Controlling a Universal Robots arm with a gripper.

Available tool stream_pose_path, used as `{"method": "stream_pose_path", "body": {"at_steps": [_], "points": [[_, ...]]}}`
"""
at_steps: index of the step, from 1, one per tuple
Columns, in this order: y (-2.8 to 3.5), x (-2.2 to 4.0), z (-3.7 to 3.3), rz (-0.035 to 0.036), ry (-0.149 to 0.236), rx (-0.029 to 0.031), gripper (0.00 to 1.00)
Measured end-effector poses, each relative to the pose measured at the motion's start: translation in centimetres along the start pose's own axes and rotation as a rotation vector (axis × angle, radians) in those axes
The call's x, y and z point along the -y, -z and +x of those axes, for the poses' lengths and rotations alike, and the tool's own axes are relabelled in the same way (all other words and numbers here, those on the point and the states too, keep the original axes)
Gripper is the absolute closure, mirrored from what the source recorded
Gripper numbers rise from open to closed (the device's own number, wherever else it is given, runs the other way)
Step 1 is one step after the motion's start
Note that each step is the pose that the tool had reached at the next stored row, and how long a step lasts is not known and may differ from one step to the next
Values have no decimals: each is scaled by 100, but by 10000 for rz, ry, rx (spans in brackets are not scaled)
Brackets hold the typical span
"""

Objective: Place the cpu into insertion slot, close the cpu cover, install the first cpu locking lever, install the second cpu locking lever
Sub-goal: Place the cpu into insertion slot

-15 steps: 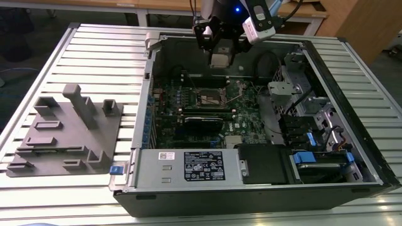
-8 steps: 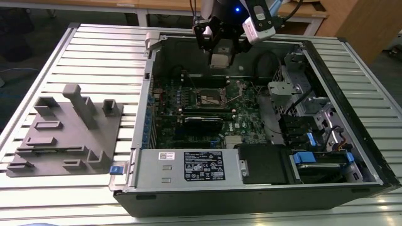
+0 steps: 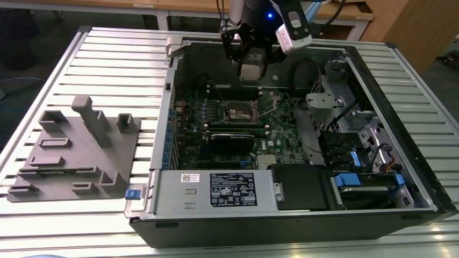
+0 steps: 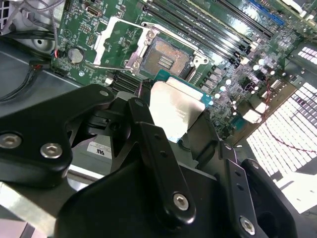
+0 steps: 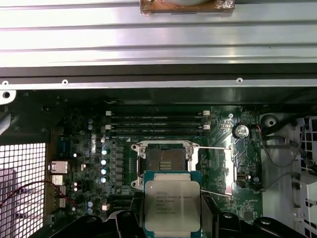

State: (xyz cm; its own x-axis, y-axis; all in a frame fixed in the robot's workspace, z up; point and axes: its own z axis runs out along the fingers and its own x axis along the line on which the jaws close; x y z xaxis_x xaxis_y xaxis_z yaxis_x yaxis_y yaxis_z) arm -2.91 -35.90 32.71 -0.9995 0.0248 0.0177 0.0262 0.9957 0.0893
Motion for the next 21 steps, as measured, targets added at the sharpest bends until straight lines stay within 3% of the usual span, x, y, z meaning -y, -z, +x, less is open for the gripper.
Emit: {"method": "stream_pose_path", "body": {"at_steps": [13, 21], "points": [[-234, 21, -3, 12, 0, 1, 46], [-242, 22, -3, 12, 0, 1, 46]]}}
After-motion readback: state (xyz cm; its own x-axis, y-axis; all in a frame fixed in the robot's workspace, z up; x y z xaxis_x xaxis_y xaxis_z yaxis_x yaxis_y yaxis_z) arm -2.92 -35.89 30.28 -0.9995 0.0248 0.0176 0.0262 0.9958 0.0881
